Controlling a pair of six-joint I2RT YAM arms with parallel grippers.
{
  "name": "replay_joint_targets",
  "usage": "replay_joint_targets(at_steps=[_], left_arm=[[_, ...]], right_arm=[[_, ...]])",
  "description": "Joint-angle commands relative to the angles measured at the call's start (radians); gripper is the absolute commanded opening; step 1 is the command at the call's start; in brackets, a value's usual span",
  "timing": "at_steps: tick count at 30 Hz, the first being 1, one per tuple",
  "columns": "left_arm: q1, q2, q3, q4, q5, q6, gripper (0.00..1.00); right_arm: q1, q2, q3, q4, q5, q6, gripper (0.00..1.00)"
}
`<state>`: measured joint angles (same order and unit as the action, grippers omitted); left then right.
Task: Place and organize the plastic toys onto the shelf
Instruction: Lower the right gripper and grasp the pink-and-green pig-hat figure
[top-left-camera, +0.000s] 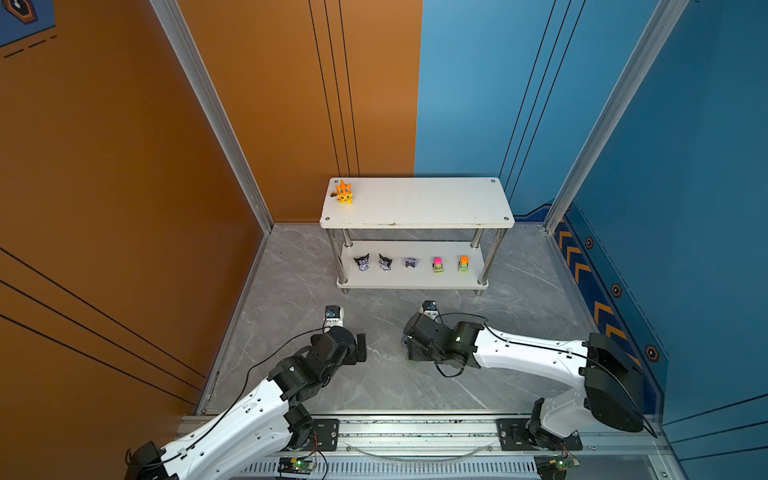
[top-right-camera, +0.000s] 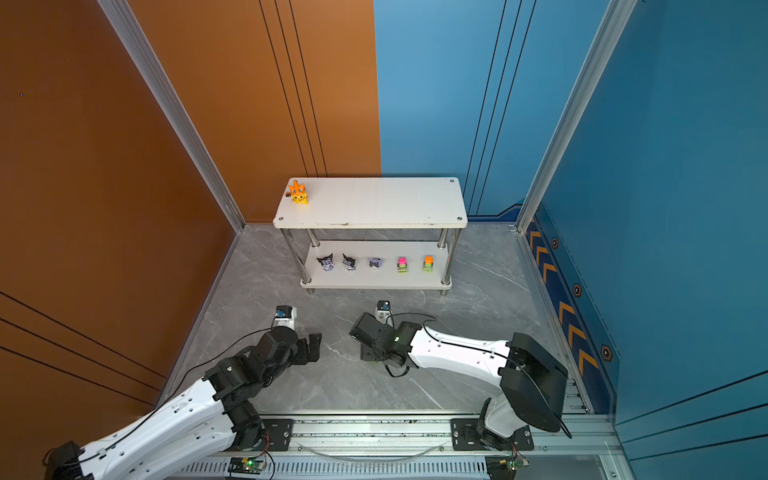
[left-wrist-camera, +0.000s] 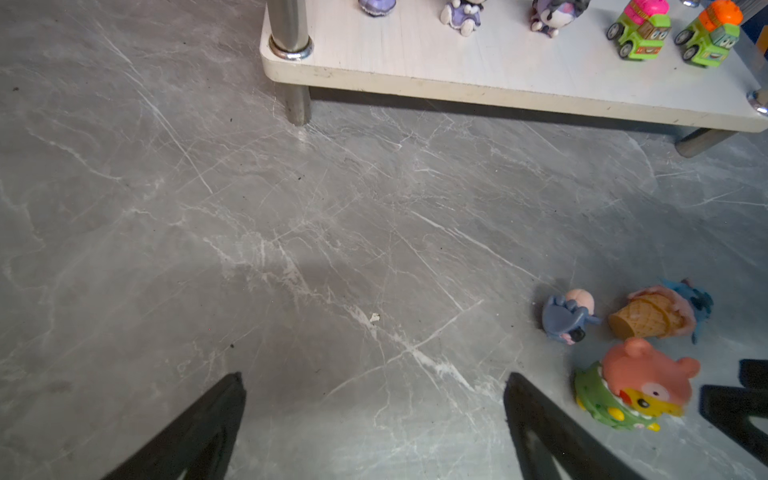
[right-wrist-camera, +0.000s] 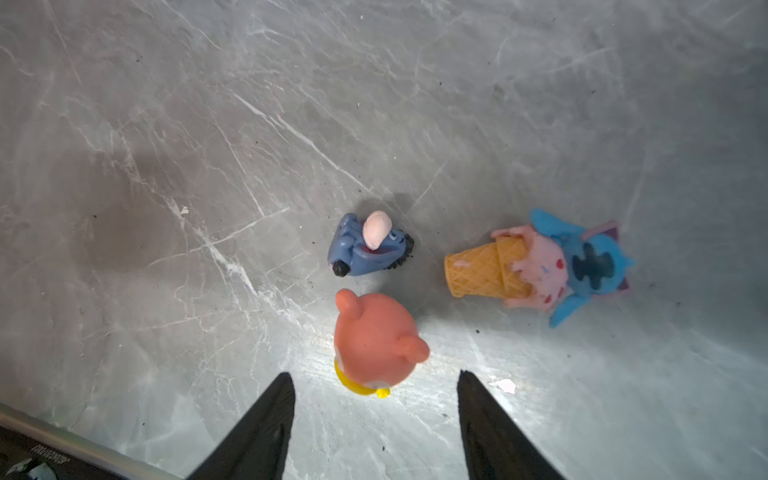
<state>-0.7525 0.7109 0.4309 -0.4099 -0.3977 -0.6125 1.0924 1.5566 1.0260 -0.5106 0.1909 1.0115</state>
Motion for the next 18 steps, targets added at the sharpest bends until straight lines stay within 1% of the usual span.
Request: replay_joint_targets(at_steps=[1, 9, 18], left_arm=[[0.012, -0.006, -0.031, 0.031, 0.033, 0.025, 0.98], [0.040, 0.002, -0.049, 0.085, 0.068, 0.057, 0.98], [0.089, 0.054, -0.044, 0.137, 0.126, 0.097, 0.98]], right_arm=[[0.021, 0.066, 0.063, -0.070, 0.016, 0.055, 0.65], [0.010, 0.129, 0.080, -0.074, 0.052, 0.083, 0.64], [0.001, 0.167, 0.099, -0.075, 0.072, 0.087, 0.61]])
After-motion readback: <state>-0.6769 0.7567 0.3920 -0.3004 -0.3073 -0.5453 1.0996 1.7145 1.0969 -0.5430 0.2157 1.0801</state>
